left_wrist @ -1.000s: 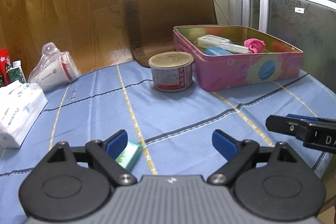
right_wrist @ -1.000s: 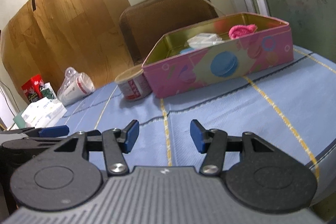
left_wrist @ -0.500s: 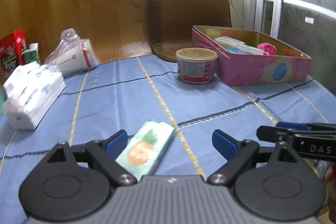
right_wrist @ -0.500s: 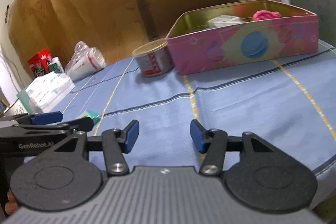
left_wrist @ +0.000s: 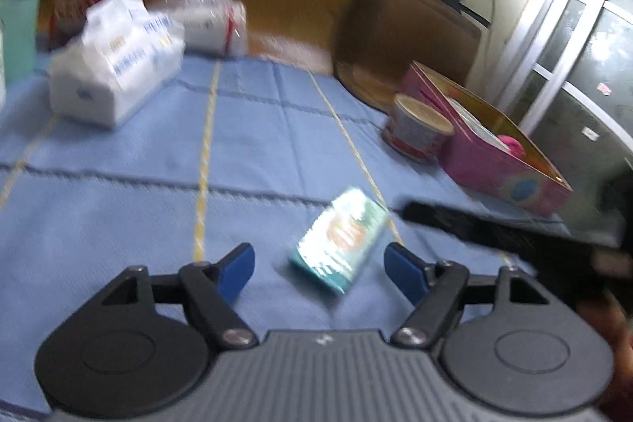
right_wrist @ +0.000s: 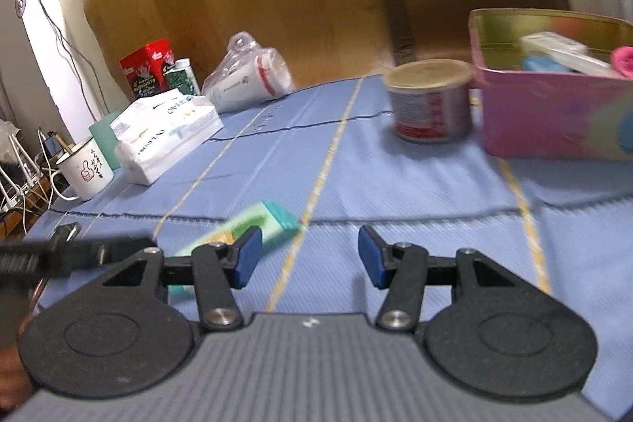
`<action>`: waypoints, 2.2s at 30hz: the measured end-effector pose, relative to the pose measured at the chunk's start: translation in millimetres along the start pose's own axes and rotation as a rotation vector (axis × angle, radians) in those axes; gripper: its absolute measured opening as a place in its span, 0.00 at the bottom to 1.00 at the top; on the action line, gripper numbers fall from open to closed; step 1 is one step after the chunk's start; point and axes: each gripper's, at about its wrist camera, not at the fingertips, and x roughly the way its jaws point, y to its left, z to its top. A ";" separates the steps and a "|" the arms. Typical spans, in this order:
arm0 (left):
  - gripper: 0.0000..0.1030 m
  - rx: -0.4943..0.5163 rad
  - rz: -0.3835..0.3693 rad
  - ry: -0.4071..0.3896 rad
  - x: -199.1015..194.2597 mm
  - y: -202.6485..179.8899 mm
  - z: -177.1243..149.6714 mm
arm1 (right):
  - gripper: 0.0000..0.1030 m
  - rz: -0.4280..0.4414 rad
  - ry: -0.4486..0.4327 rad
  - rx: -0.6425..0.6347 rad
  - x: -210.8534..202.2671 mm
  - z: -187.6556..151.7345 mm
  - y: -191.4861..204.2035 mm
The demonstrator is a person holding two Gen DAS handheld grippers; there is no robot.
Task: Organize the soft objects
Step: 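Move the left gripper toward the green pineapple-print box, then close the left gripper on the green pineapple-print box and lift it, then carry the pineapple box over the pink tin and open the left gripper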
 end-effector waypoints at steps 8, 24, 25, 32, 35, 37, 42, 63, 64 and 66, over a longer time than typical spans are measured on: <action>0.54 -0.068 -0.042 0.022 15.1 7.9 -2.5 | 0.25 0.081 0.109 0.069 37.9 14.9 2.3; 0.68 -0.100 -0.038 -0.008 15.0 23.8 17.1 | 0.54 0.075 0.027 -0.245 -32.7 -46.8 26.3; 0.67 -0.104 -0.039 -0.002 15.5 23.5 16.6 | 0.54 0.069 0.019 -0.280 -28.1 -47.2 29.7; 0.63 -0.039 -0.011 0.008 32.2 -5.6 8.8 | 0.52 0.048 0.008 -0.361 -4.5 -46.1 35.5; 0.63 -0.039 -0.100 0.055 47.7 -22.3 11.4 | 0.46 -0.002 -0.016 -0.370 -17.8 -50.4 26.7; 0.63 -0.004 -0.153 0.095 64.9 -45.3 14.1 | 0.45 -0.066 -0.037 -0.356 -30.6 -54.7 11.8; 0.63 0.171 -0.258 0.188 116.0 -129.9 16.4 | 0.45 -0.257 -0.090 -0.302 -71.6 -72.0 -31.5; 0.68 0.164 -0.338 0.329 120.6 -174.7 6.2 | 0.73 -0.333 -0.184 -0.162 -107.4 -100.2 -85.3; 0.68 0.167 -0.349 0.341 122.1 -179.2 4.2 | 0.73 -0.318 -0.184 -0.147 -110.0 -100.8 -87.3; 0.67 0.178 -0.366 0.362 126.9 -190.6 0.4 | 0.73 -0.313 -0.185 -0.153 -114.1 -103.2 -86.5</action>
